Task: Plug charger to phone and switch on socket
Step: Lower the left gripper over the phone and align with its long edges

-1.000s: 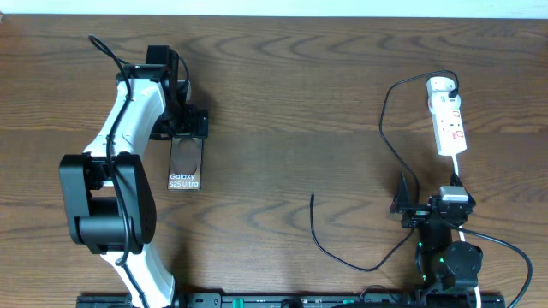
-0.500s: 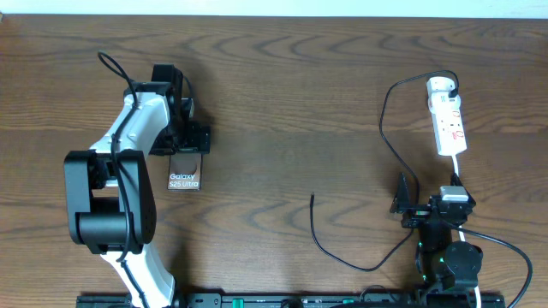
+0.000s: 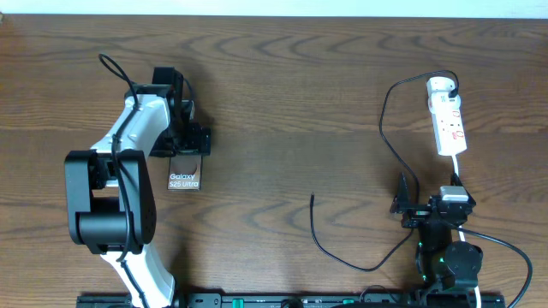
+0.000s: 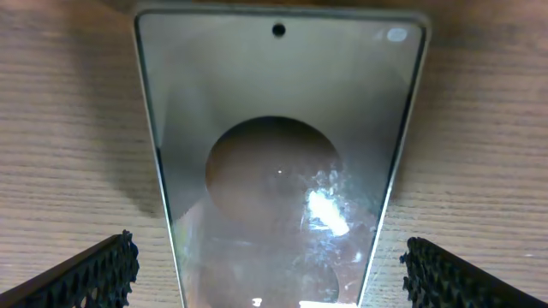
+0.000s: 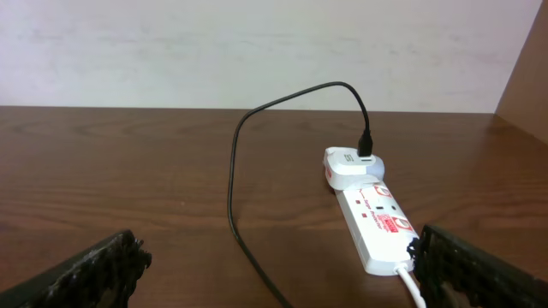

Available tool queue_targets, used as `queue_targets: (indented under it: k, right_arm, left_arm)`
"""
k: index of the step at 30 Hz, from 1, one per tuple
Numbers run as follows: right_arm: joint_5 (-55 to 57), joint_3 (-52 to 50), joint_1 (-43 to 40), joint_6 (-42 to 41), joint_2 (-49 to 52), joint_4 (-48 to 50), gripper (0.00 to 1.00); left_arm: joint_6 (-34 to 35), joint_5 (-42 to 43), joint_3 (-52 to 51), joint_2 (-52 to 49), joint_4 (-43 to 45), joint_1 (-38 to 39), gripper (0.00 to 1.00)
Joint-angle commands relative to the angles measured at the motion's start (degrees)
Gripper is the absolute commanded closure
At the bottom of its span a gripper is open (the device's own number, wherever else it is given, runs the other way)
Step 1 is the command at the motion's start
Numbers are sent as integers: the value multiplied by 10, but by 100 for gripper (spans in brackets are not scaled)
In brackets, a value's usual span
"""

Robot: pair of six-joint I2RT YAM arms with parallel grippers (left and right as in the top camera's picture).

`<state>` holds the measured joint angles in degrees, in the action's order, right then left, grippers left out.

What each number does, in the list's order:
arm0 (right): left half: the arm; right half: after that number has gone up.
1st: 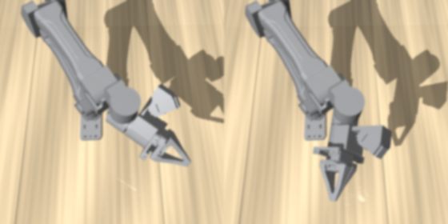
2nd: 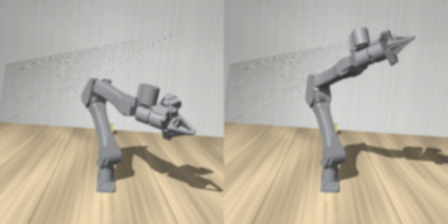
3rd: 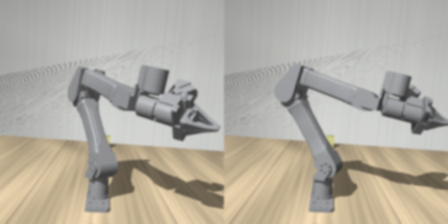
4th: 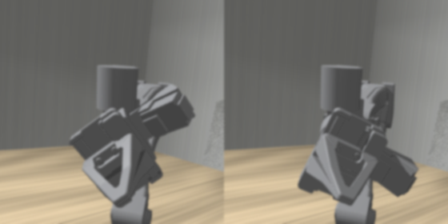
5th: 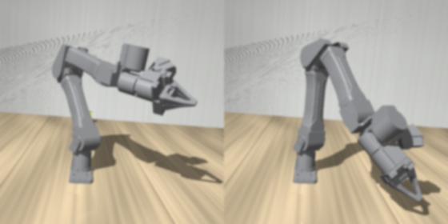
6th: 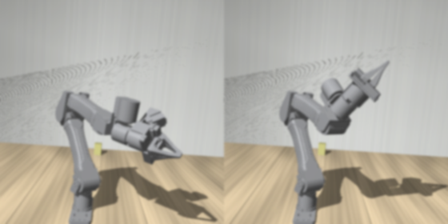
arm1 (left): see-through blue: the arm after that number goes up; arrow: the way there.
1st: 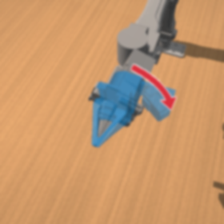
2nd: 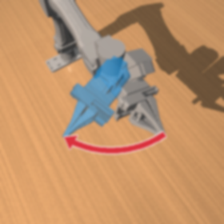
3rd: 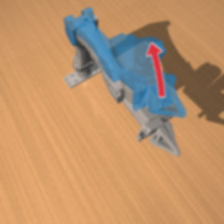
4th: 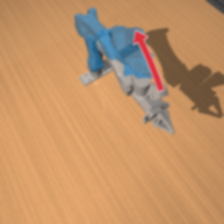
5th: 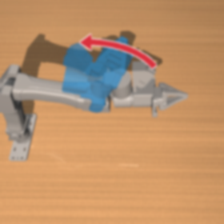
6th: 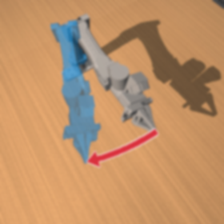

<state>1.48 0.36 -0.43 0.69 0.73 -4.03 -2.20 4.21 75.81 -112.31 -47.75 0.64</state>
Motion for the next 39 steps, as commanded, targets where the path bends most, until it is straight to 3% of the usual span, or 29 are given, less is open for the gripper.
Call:
queue_targets:
  k: [1,39]
  right_arm:
    - [-1,0,-5,7,-3,-2,1]
    - [-1,0,-5,7,-3,-2,1]
  left_arm:
    - [-1,3,-17,-5,0,-2,2]
    - [-6,3,-75,-5,52,-2,2]
